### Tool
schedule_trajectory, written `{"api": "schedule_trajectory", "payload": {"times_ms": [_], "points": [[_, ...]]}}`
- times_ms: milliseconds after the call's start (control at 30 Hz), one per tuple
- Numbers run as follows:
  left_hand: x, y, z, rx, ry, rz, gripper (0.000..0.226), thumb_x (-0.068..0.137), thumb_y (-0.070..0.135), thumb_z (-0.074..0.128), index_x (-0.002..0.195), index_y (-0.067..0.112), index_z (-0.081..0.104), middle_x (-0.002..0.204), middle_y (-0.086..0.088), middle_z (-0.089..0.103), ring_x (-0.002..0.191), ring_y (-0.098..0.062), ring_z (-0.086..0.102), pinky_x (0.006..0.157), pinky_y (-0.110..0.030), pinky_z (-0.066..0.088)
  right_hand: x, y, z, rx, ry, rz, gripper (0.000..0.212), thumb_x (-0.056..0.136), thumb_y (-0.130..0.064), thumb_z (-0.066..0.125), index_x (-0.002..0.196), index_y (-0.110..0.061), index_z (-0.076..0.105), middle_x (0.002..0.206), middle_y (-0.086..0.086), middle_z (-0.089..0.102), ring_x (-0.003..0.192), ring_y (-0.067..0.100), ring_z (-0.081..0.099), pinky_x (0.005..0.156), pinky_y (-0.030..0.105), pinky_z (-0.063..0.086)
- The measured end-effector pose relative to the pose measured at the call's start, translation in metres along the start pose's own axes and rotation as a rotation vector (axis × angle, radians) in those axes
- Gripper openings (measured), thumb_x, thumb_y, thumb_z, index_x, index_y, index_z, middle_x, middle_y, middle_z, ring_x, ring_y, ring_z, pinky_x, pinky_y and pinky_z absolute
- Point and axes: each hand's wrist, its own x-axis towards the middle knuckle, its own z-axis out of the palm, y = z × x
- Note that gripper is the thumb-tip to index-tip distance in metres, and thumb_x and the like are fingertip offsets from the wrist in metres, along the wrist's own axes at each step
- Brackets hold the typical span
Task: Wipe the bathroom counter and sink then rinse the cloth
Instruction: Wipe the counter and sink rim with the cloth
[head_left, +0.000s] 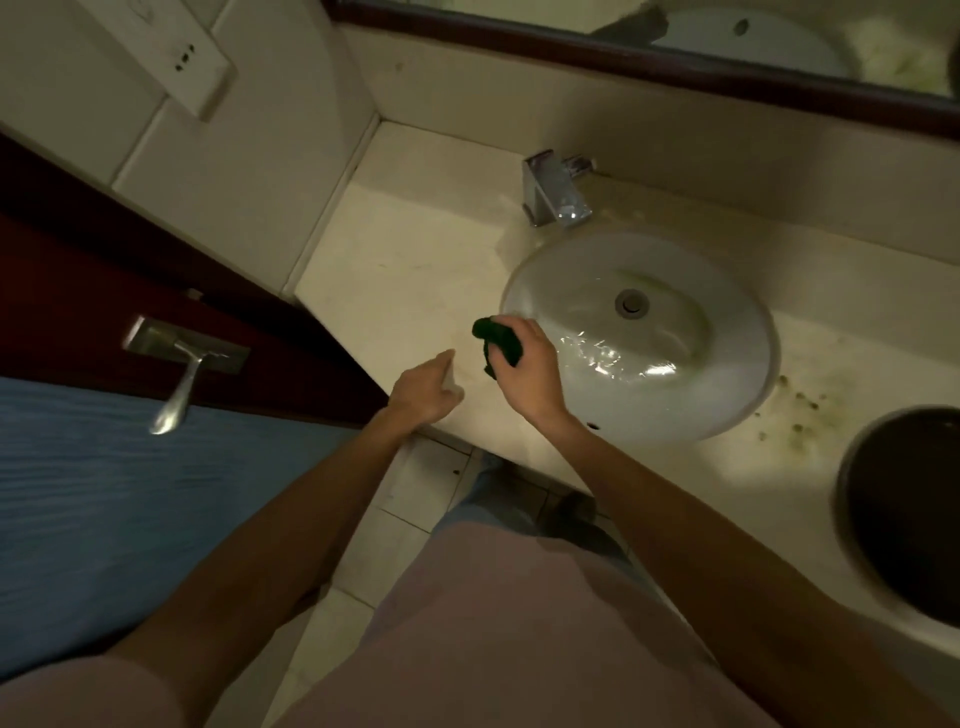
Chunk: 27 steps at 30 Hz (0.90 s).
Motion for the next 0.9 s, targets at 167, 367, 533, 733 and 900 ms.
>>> {"api": "schedule_trajectory", "payload": {"times_ms": [167,367,533,733,900], "points": [[0.001,-0.023,-0.01,-0.14,0.021,0.025,0.076,0.09,0.033,0.051,0.159,0.022,0.019,0.16,-0.005,0.034,0.143,-0.024,0.038,0.118,-0.04,0.034,-0.002,0.031,0.022,-0.103,-0.033,0.198,0.035,0.096,-0.013,0.066,0.128,-0.021,0.057,0.126,0.002,0.066,0.113,0.012,0.06,0.101,0.028,0.049],[0.016,-0.041,-0.016,-0.092,0.088,0.097,0.073,0.091,0.024,0.052,0.157,0.02,0.023,0.159,-0.005,0.035,0.142,-0.025,0.039,0.116,-0.041,0.037,-0.008,0.064,0.033,-0.362,-0.071,0.272,0.044,0.097,-0.013,0.057,0.14,-0.007,0.056,0.137,0.013,0.059,0.125,0.031,0.054,0.107,0.042,0.048],[0.025,-0.053,-0.02,-0.032,0.123,0.158,0.071,0.09,0.013,0.055,0.155,0.01,0.029,0.159,-0.012,0.034,0.145,-0.027,0.034,0.117,-0.04,0.034,-0.013,0.052,0.053,-0.479,-0.096,0.277,0.066,0.089,-0.034,0.074,0.143,-0.008,0.046,0.142,0.013,0.048,0.119,0.034,0.047,0.098,0.043,0.047],[0.028,-0.061,-0.025,-0.028,0.132,0.185,0.068,0.09,0.012,0.054,0.155,0.009,0.031,0.159,-0.012,0.034,0.144,-0.028,0.034,0.117,-0.042,0.035,0.0,0.05,0.043,-0.458,-0.053,0.035,0.042,0.094,-0.005,0.064,0.136,-0.004,0.057,0.13,0.016,0.058,0.113,0.035,0.051,0.097,0.048,0.05],[0.029,-0.074,-0.024,-0.131,0.241,0.077,0.066,0.082,0.014,0.051,0.146,0.0,0.042,0.146,-0.022,0.047,0.135,-0.037,0.045,0.11,-0.049,0.043,0.01,0.019,0.114,-0.57,-0.225,-0.34,0.042,0.088,-0.009,0.069,0.13,-0.007,0.063,0.132,0.014,0.061,0.113,0.035,0.055,0.093,0.045,0.051]]}}
